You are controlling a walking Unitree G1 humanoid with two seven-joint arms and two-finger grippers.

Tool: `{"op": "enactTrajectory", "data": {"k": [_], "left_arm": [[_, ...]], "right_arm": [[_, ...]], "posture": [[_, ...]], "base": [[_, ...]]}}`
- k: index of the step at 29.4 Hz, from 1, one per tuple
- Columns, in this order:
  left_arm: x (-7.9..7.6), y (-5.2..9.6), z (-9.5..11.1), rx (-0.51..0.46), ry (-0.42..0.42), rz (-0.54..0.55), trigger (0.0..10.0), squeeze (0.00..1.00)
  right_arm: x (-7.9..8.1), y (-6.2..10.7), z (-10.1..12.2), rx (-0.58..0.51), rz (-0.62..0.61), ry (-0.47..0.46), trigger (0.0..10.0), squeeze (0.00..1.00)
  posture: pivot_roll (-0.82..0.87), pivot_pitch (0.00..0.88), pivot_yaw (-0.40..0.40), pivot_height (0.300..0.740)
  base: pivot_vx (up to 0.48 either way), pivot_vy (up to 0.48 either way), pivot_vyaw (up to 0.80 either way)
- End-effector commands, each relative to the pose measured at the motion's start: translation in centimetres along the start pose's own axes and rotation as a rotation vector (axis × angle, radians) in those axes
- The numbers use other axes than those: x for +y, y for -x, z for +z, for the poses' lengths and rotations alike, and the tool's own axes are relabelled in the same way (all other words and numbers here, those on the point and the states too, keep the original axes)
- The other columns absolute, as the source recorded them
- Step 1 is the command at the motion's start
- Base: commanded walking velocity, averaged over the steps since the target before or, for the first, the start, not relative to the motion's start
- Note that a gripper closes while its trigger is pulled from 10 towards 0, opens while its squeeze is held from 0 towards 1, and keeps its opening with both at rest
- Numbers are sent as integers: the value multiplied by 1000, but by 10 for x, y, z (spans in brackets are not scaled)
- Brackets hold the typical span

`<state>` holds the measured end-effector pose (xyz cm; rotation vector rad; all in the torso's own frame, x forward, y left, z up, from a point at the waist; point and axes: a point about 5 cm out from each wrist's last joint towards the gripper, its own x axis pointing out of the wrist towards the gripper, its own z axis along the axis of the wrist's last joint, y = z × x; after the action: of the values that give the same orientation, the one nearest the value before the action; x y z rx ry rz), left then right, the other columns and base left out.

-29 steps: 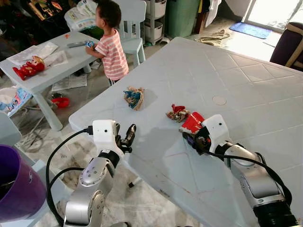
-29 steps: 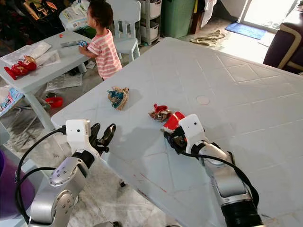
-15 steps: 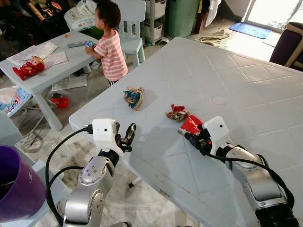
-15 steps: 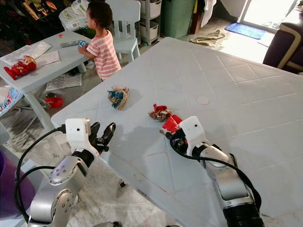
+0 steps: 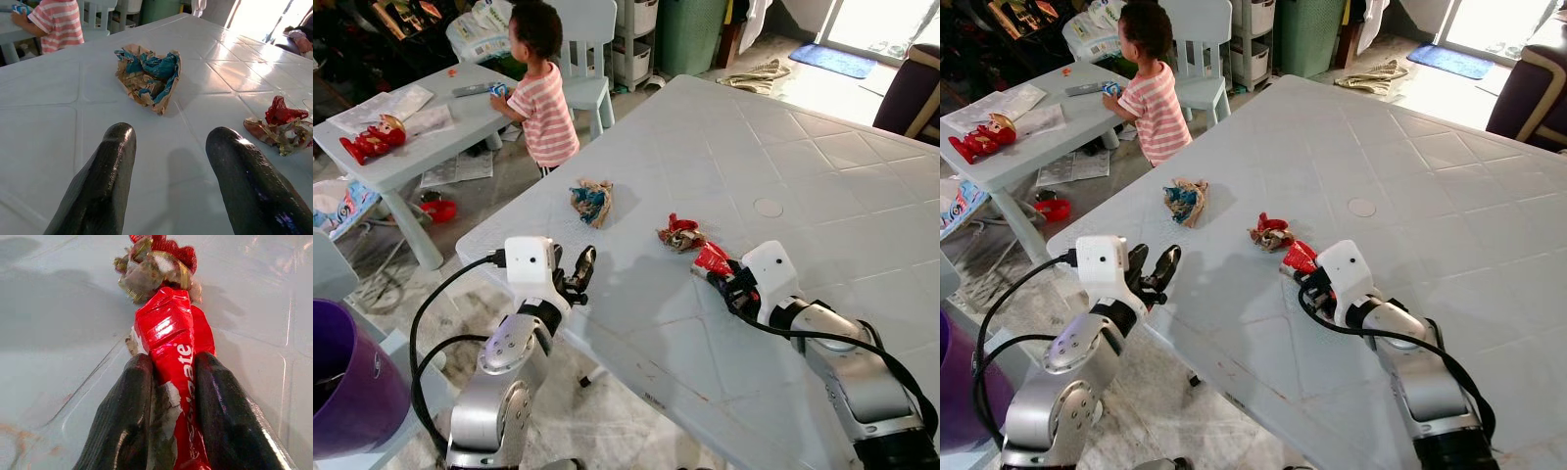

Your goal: Picking trash to rubbish bin

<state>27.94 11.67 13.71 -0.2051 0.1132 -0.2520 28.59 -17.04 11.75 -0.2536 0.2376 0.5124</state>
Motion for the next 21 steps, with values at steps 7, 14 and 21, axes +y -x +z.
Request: {"op": "enactTrajectory", "data": {"k": [7, 14, 21], "left_arm": [[-11, -20, 2, 3, -25, -92, 10000, 0], [3, -38, 13, -48, -76, -11, 10000, 0], [11, -53, 23, -111, -107, 27, 10000, 1000]], "right_arm": [[2, 24, 5, 1, -7, -28, 0, 0], [9, 44, 9, -2, -17, -81, 0, 0], [18, 61, 12, -6, -7, -120, 0, 0]], "posture": [[-42, 118, 3, 740], [-87, 130, 10, 740], [-118, 137, 3, 740]], "base": [[0, 0, 0], [0, 0, 0], [0, 0, 0]]}}
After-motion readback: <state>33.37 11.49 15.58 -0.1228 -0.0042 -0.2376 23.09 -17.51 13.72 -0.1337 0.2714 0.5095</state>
